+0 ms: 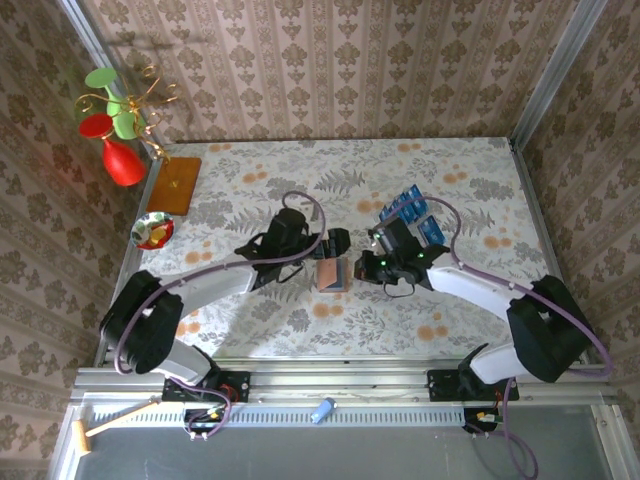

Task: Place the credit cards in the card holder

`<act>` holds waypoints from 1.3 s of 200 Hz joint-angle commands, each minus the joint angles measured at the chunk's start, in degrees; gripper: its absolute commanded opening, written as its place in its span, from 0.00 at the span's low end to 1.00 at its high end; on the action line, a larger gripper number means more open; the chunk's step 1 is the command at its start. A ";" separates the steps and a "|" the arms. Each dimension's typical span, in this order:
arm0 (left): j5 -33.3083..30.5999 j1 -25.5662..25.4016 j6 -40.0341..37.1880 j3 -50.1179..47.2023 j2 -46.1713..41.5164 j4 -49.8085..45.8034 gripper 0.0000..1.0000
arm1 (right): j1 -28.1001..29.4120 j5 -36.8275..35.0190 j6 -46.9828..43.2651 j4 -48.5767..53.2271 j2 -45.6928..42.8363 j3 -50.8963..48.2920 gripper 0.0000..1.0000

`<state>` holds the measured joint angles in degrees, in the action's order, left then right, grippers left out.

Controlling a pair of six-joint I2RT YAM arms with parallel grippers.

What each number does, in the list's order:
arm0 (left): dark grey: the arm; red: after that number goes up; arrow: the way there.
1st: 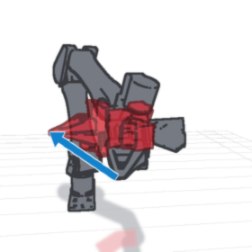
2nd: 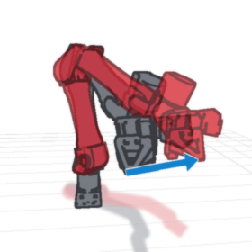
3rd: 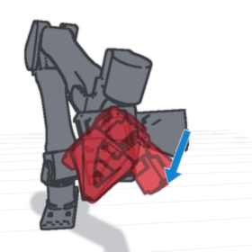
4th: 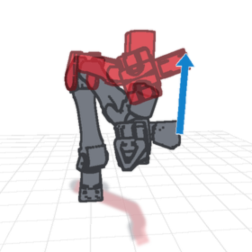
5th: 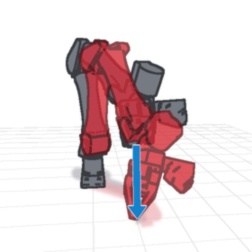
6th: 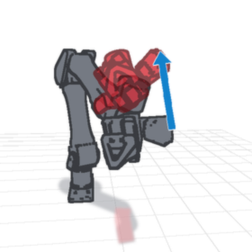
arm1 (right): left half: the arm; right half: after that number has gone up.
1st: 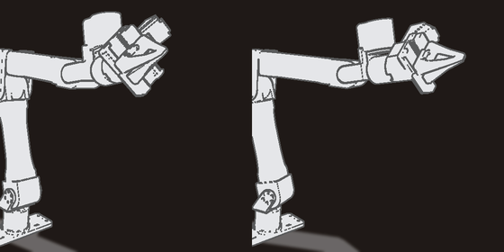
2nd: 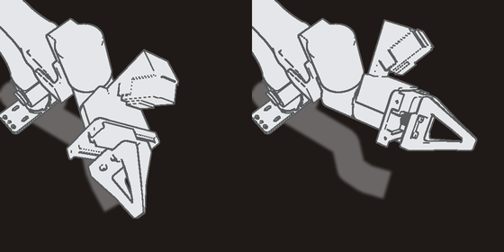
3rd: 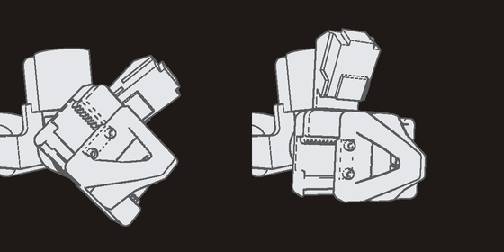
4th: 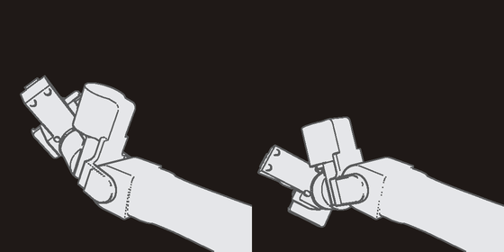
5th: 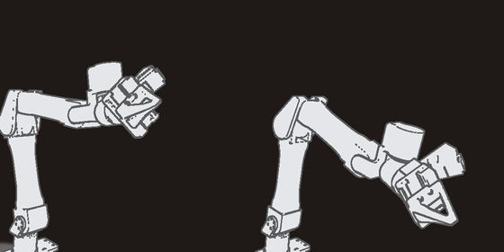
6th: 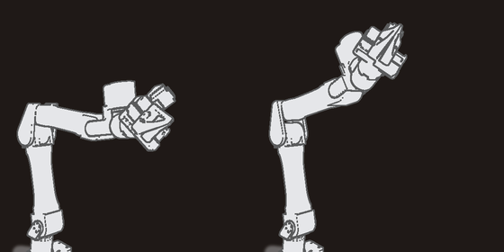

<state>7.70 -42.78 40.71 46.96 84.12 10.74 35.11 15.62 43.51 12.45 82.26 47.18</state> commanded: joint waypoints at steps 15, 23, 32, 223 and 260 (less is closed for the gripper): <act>-0.36 6.33 -2.14 -1.52 -5.80 -7.23 1.00 | 4.93 -1.50 0.81 0.01 5.08 7.90 0.03; -0.31 7.51 -2.42 -1.69 -6.38 -8.50 1.00 | 5.70 -1.55 0.63 0.39 6.43 9.55 0.03; -0.10 8.76 -2.51 -2.00 -7.00 -9.63 1.00 | 6.48 -1.55 0.31 0.88 8.01 11.52 0.03; -0.11 9.56 -13.19 5.77 2.87 -24.32 1.00 | 4.22 -3.19 -0.46 -3.63 19.61 7.05 0.00; -2.16 7.47 -15.31 9.41 7.79 -26.02 1.00 | 4.17 -2.70 -0.44 -4.10 19.80 6.61 0.00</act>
<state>7.68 -34.24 28.69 53.30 89.32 -12.23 39.57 12.45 43.48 9.13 100.79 54.85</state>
